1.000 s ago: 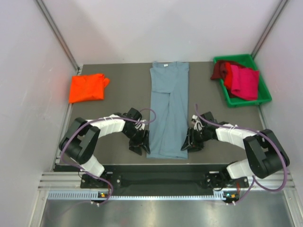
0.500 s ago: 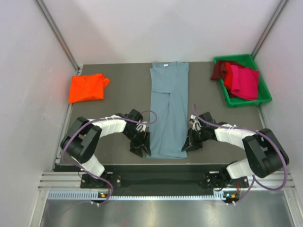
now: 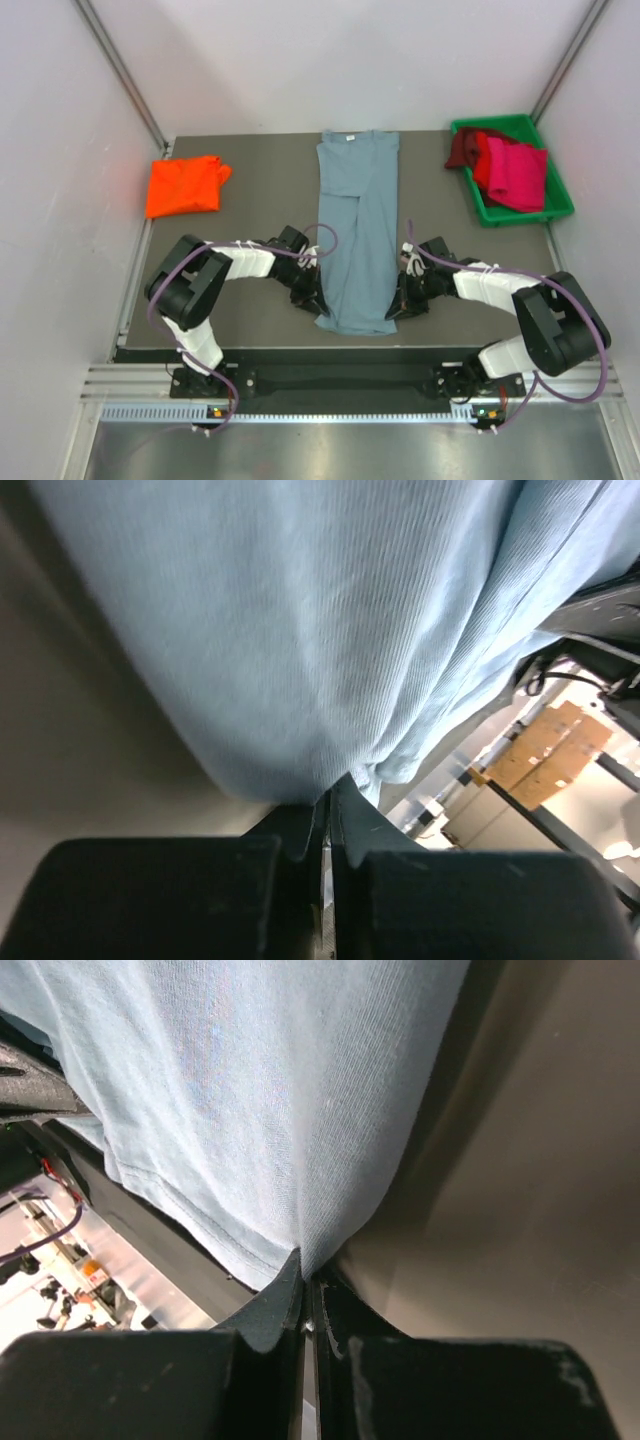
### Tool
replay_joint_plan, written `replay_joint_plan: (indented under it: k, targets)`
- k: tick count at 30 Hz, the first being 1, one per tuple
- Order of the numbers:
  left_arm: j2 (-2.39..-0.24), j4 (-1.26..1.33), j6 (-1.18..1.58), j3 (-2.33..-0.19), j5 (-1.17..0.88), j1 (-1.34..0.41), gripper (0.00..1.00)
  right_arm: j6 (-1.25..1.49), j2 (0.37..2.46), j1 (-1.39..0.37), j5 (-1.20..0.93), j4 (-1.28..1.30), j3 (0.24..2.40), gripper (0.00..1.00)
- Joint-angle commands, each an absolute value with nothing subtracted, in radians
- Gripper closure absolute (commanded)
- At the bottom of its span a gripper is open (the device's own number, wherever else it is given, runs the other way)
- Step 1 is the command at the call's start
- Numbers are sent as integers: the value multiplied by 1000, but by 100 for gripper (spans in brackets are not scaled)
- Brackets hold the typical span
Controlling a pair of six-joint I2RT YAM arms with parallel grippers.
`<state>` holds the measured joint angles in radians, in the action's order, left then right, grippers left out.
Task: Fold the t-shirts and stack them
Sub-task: Fold the tshirt
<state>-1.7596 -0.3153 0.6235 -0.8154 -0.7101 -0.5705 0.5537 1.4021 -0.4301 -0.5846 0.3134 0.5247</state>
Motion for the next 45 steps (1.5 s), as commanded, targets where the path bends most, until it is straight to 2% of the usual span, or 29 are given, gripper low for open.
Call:
replay_joint_plan:
  k: [1, 7, 15, 22, 31, 38, 45]
  targets:
    - [-1781, -196, 678, -847, -721, -575, 100, 526, 1382, -442, -561, 288, 555, 100]
    - [-1697, -287, 651, -839, -712, -575, 100, 486, 1352, -405, -558, 331, 584, 100]
    - [-1553, -511, 438, -891, -697, -569, 100, 361, 1215, -327, -549, 437, 652, 100]
    - [-1464, -575, 238, -959, -537, -569, 100, 270, 1117, -285, -491, 508, 719, 100]
    - [-1376, -629, 120, -1022, -485, -565, 100, 206, 1016, -223, -494, 597, 793, 100]
    - [-1403, -589, 98, -1098, -483, -528, 100, 244, 1003, -164, -518, 549, 793, 100]
    - [-1561, -548, 66, -1248, -509, -509, 100, 281, 1167, -147, -531, 404, 886, 100]
